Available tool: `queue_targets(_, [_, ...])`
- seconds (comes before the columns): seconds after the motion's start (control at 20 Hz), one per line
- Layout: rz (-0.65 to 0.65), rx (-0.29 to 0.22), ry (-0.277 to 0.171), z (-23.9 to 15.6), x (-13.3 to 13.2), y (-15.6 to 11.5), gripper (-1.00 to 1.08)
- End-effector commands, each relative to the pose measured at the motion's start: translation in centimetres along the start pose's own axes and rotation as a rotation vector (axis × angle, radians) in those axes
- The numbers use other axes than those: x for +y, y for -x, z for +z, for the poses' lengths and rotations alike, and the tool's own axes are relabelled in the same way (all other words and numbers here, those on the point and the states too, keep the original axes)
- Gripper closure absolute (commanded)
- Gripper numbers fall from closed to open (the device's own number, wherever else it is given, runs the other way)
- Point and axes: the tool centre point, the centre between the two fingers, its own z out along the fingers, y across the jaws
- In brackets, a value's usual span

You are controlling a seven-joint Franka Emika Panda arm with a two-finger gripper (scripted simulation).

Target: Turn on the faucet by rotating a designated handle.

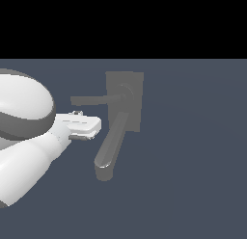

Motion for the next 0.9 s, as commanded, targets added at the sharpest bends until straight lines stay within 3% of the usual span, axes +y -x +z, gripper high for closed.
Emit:
queue_targets(0.0, [0.000,0.001,0.001,0.0,0.1,-0.1,1.08])
queue_targets(0.85, [-0.021,0.013,-0.028,0.6,-1.7,0.6,1.08])
